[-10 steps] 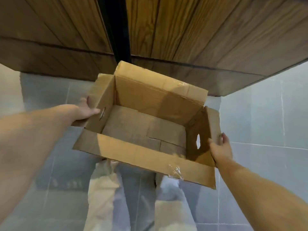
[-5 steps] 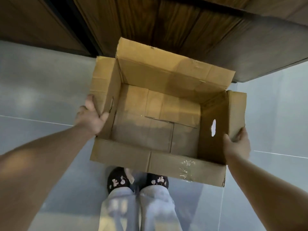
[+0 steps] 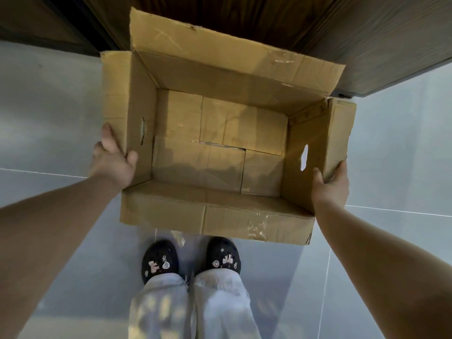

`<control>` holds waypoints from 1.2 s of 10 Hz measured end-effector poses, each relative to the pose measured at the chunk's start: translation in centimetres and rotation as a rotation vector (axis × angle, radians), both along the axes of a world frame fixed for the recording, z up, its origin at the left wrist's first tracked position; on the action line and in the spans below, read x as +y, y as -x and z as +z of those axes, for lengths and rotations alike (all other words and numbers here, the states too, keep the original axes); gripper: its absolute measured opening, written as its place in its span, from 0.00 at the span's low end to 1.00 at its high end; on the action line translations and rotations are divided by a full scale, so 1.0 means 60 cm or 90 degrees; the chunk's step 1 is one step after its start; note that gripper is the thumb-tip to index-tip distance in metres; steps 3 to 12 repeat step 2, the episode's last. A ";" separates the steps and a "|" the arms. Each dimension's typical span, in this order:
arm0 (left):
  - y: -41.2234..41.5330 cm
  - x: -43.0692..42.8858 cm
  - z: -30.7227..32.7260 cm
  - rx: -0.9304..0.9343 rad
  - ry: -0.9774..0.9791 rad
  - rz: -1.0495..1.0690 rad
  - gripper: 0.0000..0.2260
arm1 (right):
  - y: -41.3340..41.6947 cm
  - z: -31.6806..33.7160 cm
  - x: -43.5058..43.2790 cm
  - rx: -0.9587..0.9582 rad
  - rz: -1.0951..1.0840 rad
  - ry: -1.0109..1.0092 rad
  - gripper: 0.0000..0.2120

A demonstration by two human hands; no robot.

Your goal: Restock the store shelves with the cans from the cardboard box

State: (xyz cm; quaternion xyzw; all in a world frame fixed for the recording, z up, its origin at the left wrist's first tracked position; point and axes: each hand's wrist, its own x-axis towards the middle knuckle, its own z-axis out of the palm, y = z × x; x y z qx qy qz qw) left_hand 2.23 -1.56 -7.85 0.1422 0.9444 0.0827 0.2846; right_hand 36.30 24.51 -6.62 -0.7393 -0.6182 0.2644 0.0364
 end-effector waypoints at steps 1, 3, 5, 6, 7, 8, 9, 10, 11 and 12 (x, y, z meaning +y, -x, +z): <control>-0.005 0.004 0.005 0.010 0.048 -0.019 0.34 | 0.001 0.006 0.002 -0.179 0.065 0.043 0.30; -0.015 0.005 0.030 0.061 0.081 -0.057 0.33 | 0.038 0.032 -0.029 -0.221 0.115 0.048 0.31; -0.015 0.005 0.030 0.061 0.081 -0.057 0.33 | 0.038 0.032 -0.029 -0.221 0.115 0.048 0.31; -0.015 0.005 0.030 0.061 0.081 -0.057 0.33 | 0.038 0.032 -0.029 -0.221 0.115 0.048 0.31; -0.015 0.005 0.030 0.061 0.081 -0.057 0.33 | 0.038 0.032 -0.029 -0.221 0.115 0.048 0.31; -0.015 0.005 0.030 0.061 0.081 -0.057 0.33 | 0.038 0.032 -0.029 -0.221 0.115 0.048 0.31; -0.015 0.005 0.030 0.061 0.081 -0.057 0.33 | 0.038 0.032 -0.029 -0.221 0.115 0.048 0.31; -0.015 0.005 0.030 0.061 0.081 -0.057 0.33 | 0.038 0.032 -0.029 -0.221 0.115 0.048 0.31; -0.015 0.005 0.030 0.061 0.081 -0.057 0.33 | 0.038 0.032 -0.029 -0.221 0.115 0.048 0.31; -0.015 0.005 0.030 0.061 0.081 -0.057 0.33 | 0.038 0.032 -0.029 -0.221 0.115 0.048 0.31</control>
